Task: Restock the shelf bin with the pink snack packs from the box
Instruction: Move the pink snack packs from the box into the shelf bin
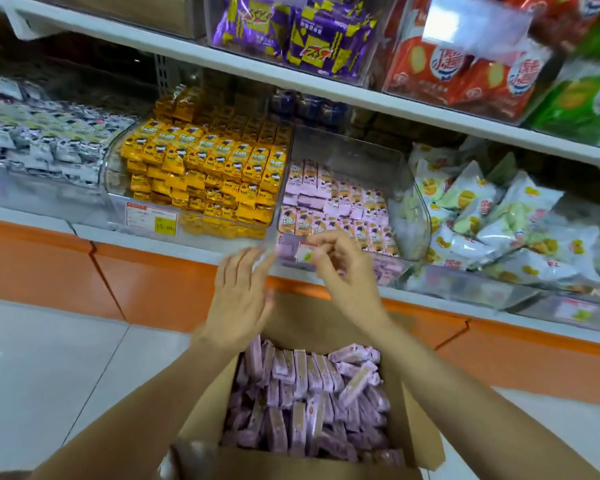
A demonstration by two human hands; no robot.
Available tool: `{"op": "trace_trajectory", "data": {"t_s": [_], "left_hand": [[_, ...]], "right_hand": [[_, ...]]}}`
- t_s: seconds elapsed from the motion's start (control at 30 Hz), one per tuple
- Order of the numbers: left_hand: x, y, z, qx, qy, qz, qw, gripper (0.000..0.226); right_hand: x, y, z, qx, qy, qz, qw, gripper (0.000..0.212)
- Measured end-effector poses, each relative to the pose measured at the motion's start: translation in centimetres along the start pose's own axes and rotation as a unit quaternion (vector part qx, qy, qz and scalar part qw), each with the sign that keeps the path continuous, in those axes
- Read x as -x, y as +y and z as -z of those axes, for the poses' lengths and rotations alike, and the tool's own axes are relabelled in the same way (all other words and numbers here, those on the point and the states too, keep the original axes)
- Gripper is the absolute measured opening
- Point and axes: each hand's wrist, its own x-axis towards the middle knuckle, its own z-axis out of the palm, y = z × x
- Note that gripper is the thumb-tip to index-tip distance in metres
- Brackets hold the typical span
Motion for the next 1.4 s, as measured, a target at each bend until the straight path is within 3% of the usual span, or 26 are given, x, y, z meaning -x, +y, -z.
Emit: {"op": "trace_trajectory", "data": {"t_s": [0.13,0.2,0.3,0.5,0.7,0.93,1.0,1.2,1.4], "left_hand": [[7.3,-0.2,-3.7,0.008,-0.126,0.029,0.992,0.047],[11.1,-0.4,-6.2,0.003,-0.196,0.054,0.979,0.049],[16.2,-0.7,-9.4,-0.009,-0.274,0.083,0.958,0.063],[19.3,-0.7,-10.9,0.025,-0.284,0.082,0.955,0.056],[19.4,-0.7,-11.0,0.092,-0.251,0.112,0.957,0.053],[19.2,-0.4,-10.7,0.044,-0.270,0.097,0.957,0.052],[19.1,-0.2,-10.7,0.027,-0.282,0.098,0.954,0.049],[19.2,0.0,-10.6,0.007,-0.297,0.107,0.949,0.048],[19.4,-0.2,-10.9,-0.006,-0.286,0.098,0.953,0.049]], "right_hand": [[6.9,6.4,-2.3,0.057,-0.120,-0.137,0.982,0.014],[10.4,10.5,-3.4,0.098,-0.210,-0.233,0.944,0.030],[15.3,15.6,-4.8,0.173,-0.282,-0.308,0.892,0.055],[19.2,19.5,-7.5,0.213,-0.391,-0.412,0.795,0.081],[19.4,21.3,-7.8,0.214,-0.360,-0.414,0.808,0.060],[18.5,20.9,-5.1,0.132,-0.288,-0.440,0.840,0.031],[18.3,20.5,-4.3,0.123,-0.256,-0.441,0.851,0.031],[18.5,20.4,-3.9,0.151,-0.270,-0.459,0.833,0.048],[18.1,20.7,-3.3,0.171,-0.231,-0.433,0.854,0.029]]}}
